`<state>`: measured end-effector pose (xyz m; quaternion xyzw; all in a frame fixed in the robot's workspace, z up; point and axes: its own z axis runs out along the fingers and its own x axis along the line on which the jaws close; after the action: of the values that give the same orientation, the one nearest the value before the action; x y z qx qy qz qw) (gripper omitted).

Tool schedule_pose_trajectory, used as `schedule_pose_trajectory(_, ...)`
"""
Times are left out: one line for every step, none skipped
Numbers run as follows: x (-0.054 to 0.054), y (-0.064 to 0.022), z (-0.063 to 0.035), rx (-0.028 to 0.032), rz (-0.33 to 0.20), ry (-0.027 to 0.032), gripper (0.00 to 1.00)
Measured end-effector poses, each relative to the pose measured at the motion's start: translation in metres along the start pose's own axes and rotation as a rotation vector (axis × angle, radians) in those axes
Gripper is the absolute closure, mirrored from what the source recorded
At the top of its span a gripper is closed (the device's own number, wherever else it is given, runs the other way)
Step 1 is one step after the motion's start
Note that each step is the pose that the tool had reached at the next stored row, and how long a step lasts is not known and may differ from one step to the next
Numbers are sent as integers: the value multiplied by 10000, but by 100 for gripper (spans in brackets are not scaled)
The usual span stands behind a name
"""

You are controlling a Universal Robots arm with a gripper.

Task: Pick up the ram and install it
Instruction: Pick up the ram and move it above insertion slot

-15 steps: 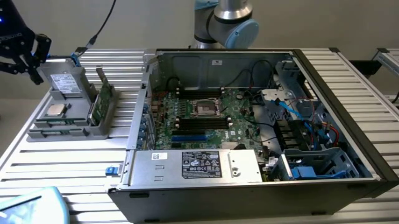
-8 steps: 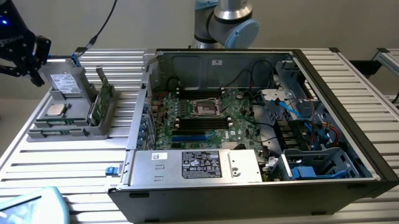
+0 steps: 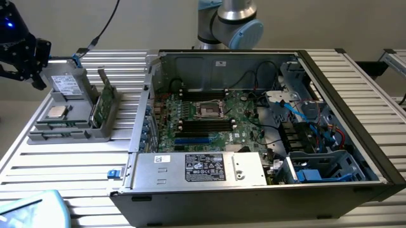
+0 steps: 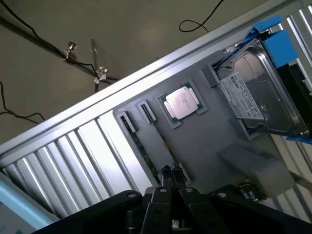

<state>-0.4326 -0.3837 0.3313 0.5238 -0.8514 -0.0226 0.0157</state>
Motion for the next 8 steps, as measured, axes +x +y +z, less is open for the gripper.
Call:
schedule_pose_trajectory(0,0,6,0,-185,10,89)
schedule_pose_trajectory(0,-1,12,1,-364,19,89)
schedule_pose_trajectory(0,-1,18,1,-550,30,89)
schedule_pose_trajectory(0,-1,23,2,-729,39,89)
schedule_pose_trajectory(0,-2,28,2,-914,50,89)
schedule_pose_trajectory(0,-2,34,2,-1094,61,89)
schedule_pose_trajectory(0,-2,39,1,-1278,72,89)
schedule_pose_trajectory(0,-2,44,1,-1459,82,89)
